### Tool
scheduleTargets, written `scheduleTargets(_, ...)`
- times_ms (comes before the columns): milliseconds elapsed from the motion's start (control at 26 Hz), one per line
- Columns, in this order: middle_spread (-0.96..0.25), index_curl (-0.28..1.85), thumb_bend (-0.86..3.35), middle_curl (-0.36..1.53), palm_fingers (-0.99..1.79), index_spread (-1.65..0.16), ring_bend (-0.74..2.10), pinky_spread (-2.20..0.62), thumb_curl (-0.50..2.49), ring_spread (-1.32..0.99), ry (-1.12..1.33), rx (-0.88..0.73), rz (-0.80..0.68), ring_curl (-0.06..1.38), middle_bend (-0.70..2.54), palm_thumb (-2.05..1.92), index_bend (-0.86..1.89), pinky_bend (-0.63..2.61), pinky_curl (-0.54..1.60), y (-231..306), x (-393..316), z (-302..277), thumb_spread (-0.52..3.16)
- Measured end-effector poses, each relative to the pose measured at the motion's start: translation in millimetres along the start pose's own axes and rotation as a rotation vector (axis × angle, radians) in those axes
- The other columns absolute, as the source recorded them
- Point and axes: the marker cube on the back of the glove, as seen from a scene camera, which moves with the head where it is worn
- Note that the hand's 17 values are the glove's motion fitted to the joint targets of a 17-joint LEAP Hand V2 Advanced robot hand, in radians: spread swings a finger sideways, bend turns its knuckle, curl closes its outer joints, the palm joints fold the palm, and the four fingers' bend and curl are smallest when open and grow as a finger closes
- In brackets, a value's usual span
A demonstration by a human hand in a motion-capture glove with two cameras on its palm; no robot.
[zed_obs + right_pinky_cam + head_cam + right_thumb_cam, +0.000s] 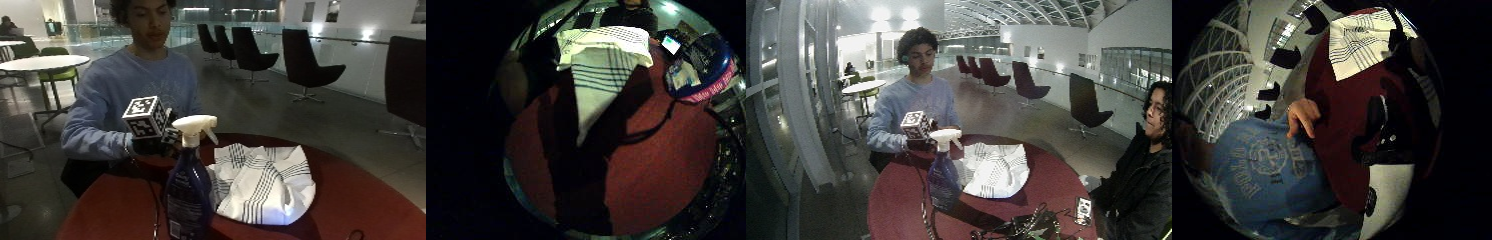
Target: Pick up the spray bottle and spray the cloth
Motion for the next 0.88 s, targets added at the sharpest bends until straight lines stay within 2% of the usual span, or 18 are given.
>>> scheduleTargets(230,-0.04,0.18,0.44,0.19,0.88,-0.22,0.39,0.15,0.19,-0.01,-0.001,0.006,0.007,0.2,0.44,0.68,0.21,0.21,0.14,1,4,-2,0.64)
scheduleTargets(538,-0.05,0.23,0.42,0.25,0.82,-0.27,0.39,0.19,0.25,-0.01,-0.048,0.06,0.021,0.26,0.4,0.7,0.11,0.22,0.21,1,6,-6,0.89)
scheduleTargets(883,-0.03,0.22,0.31,0.26,0.62,-0.32,0.41,0.21,0.28,0.01,-0.44,0.203,0.095,0.3,0.24,0.63,0.08,0.37,0.29,13,37,-34,1.07)
